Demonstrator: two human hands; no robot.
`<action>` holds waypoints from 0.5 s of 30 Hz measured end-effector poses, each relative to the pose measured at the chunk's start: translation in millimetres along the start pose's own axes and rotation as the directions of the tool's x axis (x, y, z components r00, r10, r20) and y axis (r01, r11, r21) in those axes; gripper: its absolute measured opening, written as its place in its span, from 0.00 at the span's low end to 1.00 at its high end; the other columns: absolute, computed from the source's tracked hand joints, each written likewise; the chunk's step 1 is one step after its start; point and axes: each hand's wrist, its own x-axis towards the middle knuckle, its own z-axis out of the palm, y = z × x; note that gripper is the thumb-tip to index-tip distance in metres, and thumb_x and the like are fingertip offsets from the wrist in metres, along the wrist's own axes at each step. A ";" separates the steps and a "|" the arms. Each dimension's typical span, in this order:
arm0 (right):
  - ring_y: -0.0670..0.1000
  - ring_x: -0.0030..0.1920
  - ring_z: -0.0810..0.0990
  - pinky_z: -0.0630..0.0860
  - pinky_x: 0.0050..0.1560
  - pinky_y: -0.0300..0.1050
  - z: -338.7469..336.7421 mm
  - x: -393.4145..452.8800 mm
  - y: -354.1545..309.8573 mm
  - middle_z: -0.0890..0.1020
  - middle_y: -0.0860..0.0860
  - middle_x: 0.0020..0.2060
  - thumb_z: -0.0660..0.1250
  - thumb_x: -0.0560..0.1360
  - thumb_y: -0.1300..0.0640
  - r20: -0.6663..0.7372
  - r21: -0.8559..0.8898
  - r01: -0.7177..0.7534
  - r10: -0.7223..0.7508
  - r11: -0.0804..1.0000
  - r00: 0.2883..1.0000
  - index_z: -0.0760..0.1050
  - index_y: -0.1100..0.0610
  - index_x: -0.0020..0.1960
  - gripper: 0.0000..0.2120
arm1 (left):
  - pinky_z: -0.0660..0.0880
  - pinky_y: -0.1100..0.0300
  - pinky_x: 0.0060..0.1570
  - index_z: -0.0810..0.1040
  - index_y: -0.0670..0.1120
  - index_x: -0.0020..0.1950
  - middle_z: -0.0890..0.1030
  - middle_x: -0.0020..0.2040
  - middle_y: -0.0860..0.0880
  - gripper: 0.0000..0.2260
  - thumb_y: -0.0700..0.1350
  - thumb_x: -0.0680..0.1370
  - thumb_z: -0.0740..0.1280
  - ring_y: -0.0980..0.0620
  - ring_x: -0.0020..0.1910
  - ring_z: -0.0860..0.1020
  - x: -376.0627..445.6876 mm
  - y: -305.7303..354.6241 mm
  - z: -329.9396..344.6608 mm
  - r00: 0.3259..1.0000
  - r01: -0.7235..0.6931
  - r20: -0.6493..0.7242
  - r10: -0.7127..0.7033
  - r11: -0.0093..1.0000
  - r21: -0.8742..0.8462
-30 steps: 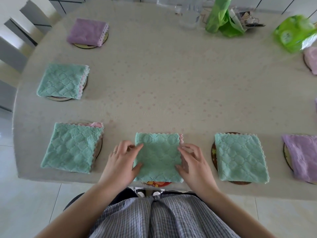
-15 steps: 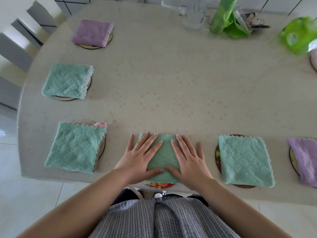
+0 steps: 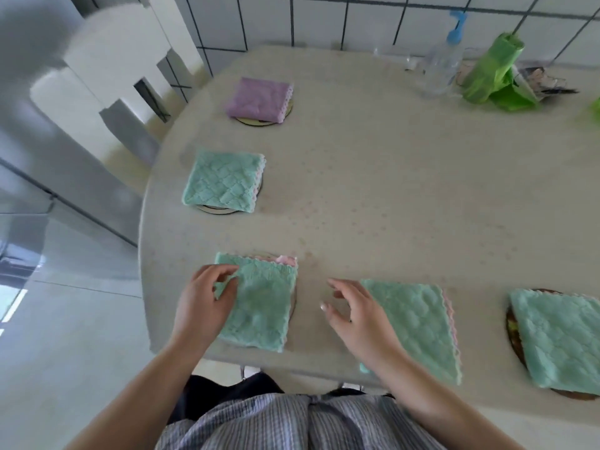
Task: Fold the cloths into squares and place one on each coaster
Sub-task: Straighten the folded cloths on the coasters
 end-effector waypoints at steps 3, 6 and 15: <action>0.37 0.52 0.75 0.74 0.57 0.38 34.6 15.4 -20.5 0.73 0.41 0.58 0.65 0.75 0.51 0.029 0.108 -0.104 0.102 0.989 0.994 0.65 0.47 0.68 0.22 | 0.73 0.57 0.48 0.77 0.46 0.57 0.76 0.50 0.50 0.11 0.40 0.75 0.67 0.51 0.49 0.77 15.7 -37.2 -18.6 0.985 0.143 0.103 -0.140 0.990 -0.016; 0.41 0.49 0.77 0.74 0.52 0.34 55.7 27.0 -32.1 0.73 0.43 0.54 0.66 0.75 0.53 -0.001 0.083 -0.149 0.150 0.985 0.989 0.64 0.46 0.69 0.24 | 0.73 0.60 0.47 0.74 0.46 0.60 0.78 0.50 0.50 0.14 0.42 0.75 0.67 0.54 0.47 0.77 28.0 -54.4 -25.0 0.962 0.129 0.242 -0.124 0.992 -0.004; 0.43 0.54 0.73 0.72 0.54 0.37 72.3 37.7 -42.1 0.66 0.44 0.66 0.65 0.76 0.55 -0.042 -0.121 -0.165 0.161 0.979 0.986 0.61 0.47 0.72 0.28 | 0.76 0.54 0.42 0.67 0.49 0.58 0.74 0.42 0.60 0.13 0.47 0.76 0.66 0.57 0.42 0.76 44.4 -53.2 -28.3 0.932 -0.065 0.358 0.059 0.998 0.003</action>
